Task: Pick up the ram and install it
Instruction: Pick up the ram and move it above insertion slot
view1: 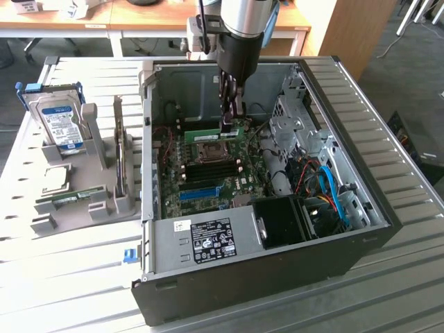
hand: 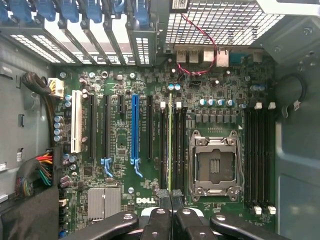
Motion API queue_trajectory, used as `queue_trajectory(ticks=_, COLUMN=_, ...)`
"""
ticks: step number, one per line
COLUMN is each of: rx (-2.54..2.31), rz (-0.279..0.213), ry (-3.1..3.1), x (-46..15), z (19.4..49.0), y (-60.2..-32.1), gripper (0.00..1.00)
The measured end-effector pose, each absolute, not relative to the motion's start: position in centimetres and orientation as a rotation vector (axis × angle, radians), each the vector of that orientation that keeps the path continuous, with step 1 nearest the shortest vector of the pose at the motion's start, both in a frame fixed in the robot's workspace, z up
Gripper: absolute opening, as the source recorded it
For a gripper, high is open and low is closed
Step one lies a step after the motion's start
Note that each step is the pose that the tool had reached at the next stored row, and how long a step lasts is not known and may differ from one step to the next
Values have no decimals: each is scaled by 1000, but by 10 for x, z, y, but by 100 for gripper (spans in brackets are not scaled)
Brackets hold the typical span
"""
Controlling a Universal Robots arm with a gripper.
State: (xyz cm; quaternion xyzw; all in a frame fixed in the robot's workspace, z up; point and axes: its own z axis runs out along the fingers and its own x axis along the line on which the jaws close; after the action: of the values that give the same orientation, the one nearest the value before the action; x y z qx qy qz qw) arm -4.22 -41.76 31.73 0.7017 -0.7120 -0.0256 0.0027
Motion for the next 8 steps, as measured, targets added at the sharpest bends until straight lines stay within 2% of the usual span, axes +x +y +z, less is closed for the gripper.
queue_trajectory(ticks=8, rx=2201, rz=-80, ry=-2233, x=-39, z=317, y=-418, gripper=11)
